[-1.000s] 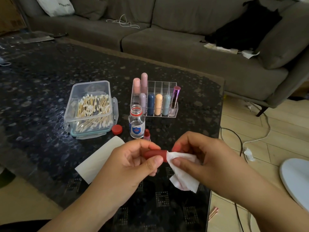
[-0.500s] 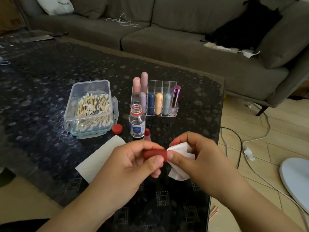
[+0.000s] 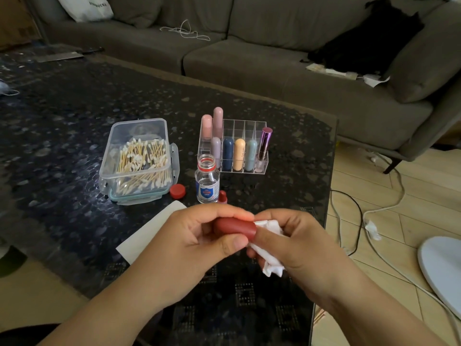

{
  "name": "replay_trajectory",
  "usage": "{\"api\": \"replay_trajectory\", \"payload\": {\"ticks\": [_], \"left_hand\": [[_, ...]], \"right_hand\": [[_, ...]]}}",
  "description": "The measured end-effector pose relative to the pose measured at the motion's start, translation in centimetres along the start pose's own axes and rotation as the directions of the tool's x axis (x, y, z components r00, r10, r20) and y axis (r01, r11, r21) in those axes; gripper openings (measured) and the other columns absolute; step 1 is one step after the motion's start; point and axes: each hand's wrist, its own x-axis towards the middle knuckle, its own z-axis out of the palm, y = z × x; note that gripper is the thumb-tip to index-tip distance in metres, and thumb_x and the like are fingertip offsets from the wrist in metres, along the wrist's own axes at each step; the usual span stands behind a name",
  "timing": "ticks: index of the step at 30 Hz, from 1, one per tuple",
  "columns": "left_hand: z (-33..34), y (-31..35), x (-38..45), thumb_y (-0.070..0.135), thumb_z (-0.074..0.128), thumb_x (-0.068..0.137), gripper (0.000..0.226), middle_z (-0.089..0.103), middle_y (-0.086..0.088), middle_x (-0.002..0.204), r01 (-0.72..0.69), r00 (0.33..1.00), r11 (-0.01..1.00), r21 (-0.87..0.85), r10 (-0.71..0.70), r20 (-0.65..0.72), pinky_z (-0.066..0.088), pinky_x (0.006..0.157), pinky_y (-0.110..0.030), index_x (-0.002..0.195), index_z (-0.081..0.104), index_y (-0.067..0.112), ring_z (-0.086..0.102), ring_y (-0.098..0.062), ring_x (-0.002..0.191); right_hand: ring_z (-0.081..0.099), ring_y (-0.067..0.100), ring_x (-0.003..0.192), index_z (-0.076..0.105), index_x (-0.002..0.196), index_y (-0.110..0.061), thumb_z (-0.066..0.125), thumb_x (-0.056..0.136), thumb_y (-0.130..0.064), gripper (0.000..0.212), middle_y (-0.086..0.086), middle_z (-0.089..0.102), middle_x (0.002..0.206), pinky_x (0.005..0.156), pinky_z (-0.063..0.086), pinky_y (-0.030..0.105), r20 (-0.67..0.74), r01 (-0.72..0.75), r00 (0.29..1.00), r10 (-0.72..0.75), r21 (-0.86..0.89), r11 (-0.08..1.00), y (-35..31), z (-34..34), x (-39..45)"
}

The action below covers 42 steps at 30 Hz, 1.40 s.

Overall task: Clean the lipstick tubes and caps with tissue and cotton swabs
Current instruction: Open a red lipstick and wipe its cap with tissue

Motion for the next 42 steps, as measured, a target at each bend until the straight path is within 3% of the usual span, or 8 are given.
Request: {"api": "replay_trajectory", "payload": {"ticks": [6,9,14,18,26,32,38,42], "left_hand": [[0.3,0.1,0.2,0.054,0.062,0.077,0.050,0.064,-0.006,0.064,0.192,0.978,0.977,-0.095,-0.199,-0.065,0.049,0.058,-0.025,0.098,0.067,0.008,0.057,-0.016,0.056],[0.3,-0.3,0.4,0.041,0.060,0.072,0.037,0.065,-0.005,0.063,0.163,0.984,0.986,-0.035,-0.165,-0.069,0.048,0.058,-0.024,0.085,0.069,0.008,0.056,-0.014,0.055],[-0.4,-0.1,0.4,0.020,0.070,0.082,0.010,0.070,-0.005,0.074,0.037,0.999,0.998,0.051,-0.038,0.006,0.051,0.064,-0.017,0.090,0.071,0.015,0.064,-0.010,0.065],[-0.6,-0.1,0.1,0.007,0.069,0.075,0.020,0.068,0.004,0.091,-0.095,0.992,0.986,0.140,0.083,0.090,0.050,0.078,-0.015,0.084,0.072,0.024,0.066,-0.007,0.090],[-0.1,0.6,0.4,0.010,0.075,0.074,0.045,0.073,-0.002,0.097,0.080,0.997,0.996,-0.048,-0.081,-0.018,0.053,0.075,-0.018,0.114,0.061,0.024,0.069,-0.013,0.091],[0.4,0.2,0.5,0.043,0.053,0.073,0.036,0.063,0.000,0.061,0.209,0.978,0.975,0.078,-0.207,-0.033,0.046,0.051,-0.020,0.080,0.068,0.012,0.057,-0.012,0.056],[-0.6,0.4,0.6,0.024,0.068,0.079,0.014,0.068,-0.001,0.069,0.066,0.995,0.992,0.104,-0.073,0.067,0.049,0.061,-0.015,0.091,0.074,0.020,0.061,-0.007,0.062],[-1.0,0.2,0.5,0.025,0.069,0.071,0.022,0.071,-0.003,0.081,0.035,0.995,0.995,0.090,-0.043,0.085,0.050,0.067,-0.017,0.093,0.074,0.027,0.064,-0.009,0.068]], "right_hand": [[0.057,0.001,0.049,0.070,0.077,-0.025,0.069,0.085,-0.013,0.015,-0.009,0.062,0.055,0.051,0.042,0.012,-0.076,0.280,0.919,-0.387,-0.566,0.776,0.3,-1.0,0.2],[0.057,-0.006,0.061,0.068,0.080,-0.030,0.072,0.080,-0.022,0.009,-0.015,0.062,0.062,0.056,0.039,0.003,-0.025,0.340,0.843,-0.538,-0.750,0.568,1.0,-0.9,0.3],[0.060,0.006,0.048,0.058,0.079,-0.018,0.073,0.076,-0.022,0.016,0.000,0.067,0.061,0.045,0.045,0.017,-0.141,0.061,0.983,-0.118,-0.356,0.932,-0.5,-0.9,-0.3],[0.057,0.013,0.042,0.057,0.083,-0.003,0.069,0.070,-0.015,0.022,0.011,0.064,0.059,0.039,0.041,0.017,0.008,-0.118,0.993,0.118,0.083,0.990,0.0,-0.4,-0.2],[0.061,0.015,0.047,0.066,0.077,-0.020,0.073,0.077,-0.019,0.008,0.008,0.067,0.063,0.045,0.048,0.025,-0.097,0.099,0.986,-0.133,-0.295,0.950,-0.8,-1.1,-0.5],[0.055,0.003,0.054,0.061,0.076,-0.030,0.070,0.078,-0.018,0.015,-0.008,0.062,0.069,0.049,0.039,0.009,-0.024,0.307,0.869,-0.494,-0.757,0.577,0.5,-1.3,-0.1],[0.063,0.009,0.051,0.060,0.073,-0.024,0.075,0.074,-0.026,0.014,0.002,0.069,0.064,0.049,0.049,0.022,-0.104,0.132,0.977,-0.184,-0.378,0.916,-0.4,-1.0,-0.7],[0.064,0.017,0.051,0.059,0.077,-0.011,0.071,0.066,-0.028,0.024,0.009,0.069,0.065,0.048,0.049,0.022,-0.043,0.062,0.997,-0.069,-0.153,0.986,-0.4,-0.8,-0.8]]}}
